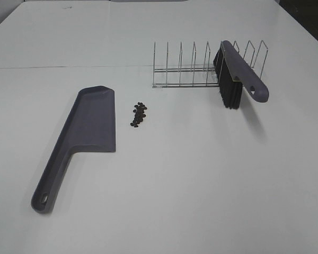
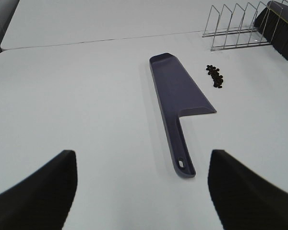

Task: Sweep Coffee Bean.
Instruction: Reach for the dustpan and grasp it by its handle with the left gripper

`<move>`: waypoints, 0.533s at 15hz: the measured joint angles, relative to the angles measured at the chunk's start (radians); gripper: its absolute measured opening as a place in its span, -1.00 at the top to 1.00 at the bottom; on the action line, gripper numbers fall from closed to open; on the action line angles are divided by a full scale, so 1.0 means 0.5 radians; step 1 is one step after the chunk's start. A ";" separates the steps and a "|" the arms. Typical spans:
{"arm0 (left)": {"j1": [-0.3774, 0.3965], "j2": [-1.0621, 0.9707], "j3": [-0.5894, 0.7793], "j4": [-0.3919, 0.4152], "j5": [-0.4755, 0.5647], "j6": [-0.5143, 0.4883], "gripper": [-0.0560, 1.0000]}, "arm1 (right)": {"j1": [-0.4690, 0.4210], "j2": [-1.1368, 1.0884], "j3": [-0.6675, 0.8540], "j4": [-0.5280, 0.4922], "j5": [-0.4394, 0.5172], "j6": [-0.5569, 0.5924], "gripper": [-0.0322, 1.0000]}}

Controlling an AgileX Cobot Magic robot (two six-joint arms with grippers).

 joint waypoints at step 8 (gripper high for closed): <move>0.000 0.000 0.000 -0.008 0.000 0.000 -0.46 | 0.000 0.000 0.000 0.000 0.000 0.000 -0.50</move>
